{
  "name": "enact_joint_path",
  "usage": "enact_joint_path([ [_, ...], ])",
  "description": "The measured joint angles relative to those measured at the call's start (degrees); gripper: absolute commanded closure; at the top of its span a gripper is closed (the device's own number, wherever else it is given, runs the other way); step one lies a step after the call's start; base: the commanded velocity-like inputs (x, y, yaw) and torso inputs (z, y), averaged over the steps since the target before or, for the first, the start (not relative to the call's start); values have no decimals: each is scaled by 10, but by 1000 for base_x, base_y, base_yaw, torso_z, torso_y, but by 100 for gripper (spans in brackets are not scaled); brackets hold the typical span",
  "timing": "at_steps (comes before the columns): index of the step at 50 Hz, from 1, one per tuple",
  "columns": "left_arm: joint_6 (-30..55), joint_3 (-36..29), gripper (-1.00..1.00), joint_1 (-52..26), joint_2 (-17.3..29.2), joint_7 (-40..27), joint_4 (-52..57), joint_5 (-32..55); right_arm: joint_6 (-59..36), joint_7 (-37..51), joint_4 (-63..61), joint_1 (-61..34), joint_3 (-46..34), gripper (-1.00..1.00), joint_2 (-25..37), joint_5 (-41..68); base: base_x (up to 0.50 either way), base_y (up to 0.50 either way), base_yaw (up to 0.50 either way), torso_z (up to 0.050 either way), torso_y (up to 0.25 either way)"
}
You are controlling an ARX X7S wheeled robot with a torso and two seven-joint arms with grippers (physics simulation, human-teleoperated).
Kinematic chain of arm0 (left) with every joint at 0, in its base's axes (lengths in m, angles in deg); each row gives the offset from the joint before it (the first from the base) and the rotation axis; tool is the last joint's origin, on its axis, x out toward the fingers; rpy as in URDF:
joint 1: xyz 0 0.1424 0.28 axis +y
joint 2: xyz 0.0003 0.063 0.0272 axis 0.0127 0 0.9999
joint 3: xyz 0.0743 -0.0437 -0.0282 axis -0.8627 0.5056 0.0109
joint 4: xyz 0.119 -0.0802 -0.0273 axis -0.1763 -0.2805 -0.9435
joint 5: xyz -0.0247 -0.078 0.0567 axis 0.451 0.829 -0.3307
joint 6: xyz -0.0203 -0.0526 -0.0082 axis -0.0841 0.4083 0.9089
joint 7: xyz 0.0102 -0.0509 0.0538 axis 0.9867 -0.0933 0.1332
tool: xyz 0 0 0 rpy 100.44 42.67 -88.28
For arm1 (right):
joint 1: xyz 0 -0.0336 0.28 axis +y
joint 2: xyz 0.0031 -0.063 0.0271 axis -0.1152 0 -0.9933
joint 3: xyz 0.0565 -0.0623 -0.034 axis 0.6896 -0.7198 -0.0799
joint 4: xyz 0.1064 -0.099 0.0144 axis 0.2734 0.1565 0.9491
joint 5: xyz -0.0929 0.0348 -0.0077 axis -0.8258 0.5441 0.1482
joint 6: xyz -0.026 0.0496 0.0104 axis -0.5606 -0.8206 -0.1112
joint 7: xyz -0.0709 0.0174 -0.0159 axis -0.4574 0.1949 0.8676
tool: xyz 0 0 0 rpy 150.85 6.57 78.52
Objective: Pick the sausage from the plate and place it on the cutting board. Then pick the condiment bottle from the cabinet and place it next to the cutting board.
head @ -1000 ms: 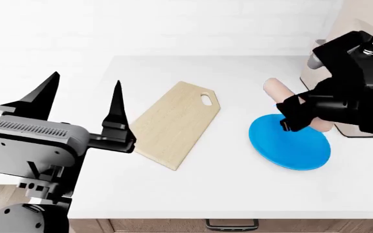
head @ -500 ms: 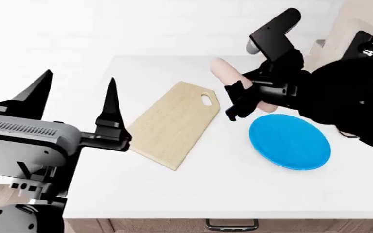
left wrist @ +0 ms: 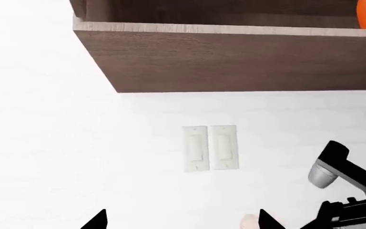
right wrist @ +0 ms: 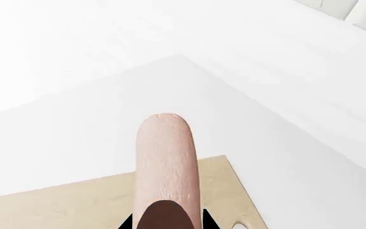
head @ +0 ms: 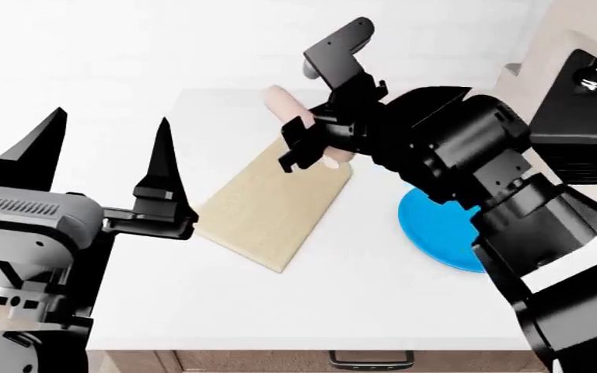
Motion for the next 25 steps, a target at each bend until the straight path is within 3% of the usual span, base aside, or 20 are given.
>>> enact_joint_path([
  [5,3,8,-100,0,2,-3,5,9,58,-15,92,-5,-26,100,-48,-5,0,0,0,0,0],
  [11,4,17,-100,-1,5,-7,8,18,134,-7,171,-18,-126,100,-83,73,0,0,0,0,0],
  [18,4,22,-100,-1,7,-10,7,24,198,9,219,-26,-233,100,-105,163,0,0,0,0,0],
  [25,2,23,-100,-1,9,-11,6,28,228,20,237,-27,-292,100,-115,206,0,0,0,0,0],
])
